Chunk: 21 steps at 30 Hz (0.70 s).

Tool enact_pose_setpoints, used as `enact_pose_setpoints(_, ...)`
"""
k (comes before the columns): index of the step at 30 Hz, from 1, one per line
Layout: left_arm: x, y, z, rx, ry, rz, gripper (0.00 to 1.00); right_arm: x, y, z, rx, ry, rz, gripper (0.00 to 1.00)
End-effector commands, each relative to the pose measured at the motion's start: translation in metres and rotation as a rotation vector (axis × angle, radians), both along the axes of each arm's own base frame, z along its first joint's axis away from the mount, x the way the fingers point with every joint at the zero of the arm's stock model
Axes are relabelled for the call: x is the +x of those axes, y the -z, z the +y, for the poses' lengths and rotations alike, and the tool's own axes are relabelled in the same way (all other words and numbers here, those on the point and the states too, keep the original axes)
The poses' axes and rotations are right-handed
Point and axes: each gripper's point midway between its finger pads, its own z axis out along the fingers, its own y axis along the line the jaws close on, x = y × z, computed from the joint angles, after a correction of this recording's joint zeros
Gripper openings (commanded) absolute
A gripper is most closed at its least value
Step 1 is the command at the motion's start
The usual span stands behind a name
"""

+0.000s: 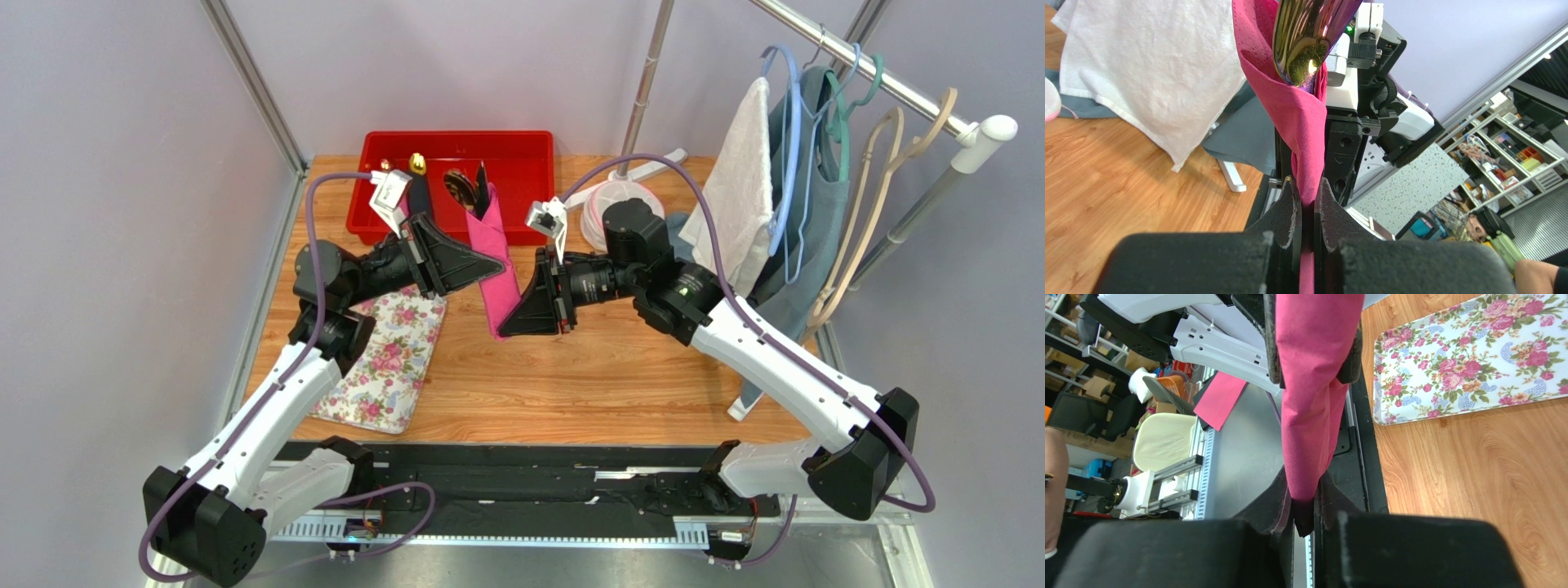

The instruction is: Place the utensils on the paper napkin and roll it up

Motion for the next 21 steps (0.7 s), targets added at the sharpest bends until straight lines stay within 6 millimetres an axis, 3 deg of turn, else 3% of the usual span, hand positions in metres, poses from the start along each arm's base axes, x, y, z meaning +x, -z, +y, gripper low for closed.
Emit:
enact_pose_setpoints(1,0.000,-0.035,0.007,-0.059,-0.049,-0.118,0.00,-0.015,-0.015,-0.005,0.048,-0.057,-0.012,0.17)
enact_pose_setpoints(2,0.000,-0.034,0.006,-0.058,-0.049,-0.117,0.00,-0.016,-0.013,-0.006,0.037,-0.054,-0.001,0.41)
enact_pose_setpoints(5,-0.001,-0.032,0.006,-0.054,-0.044,-0.118,0.00,-0.008,-0.011,-0.010,-0.014,-0.001,-0.021,0.69)
enact_pose_setpoints(12,-0.001,-0.022,0.005,-0.039,-0.032,-0.102,0.00,0.022,-0.040,-0.021,0.007,0.096,-0.076,0.69)
enact_pose_setpoints(21,-0.002,-0.020,0.004,-0.039,-0.024,-0.091,0.00,0.037,-0.058,-0.005,0.076,0.090,-0.071,0.62)
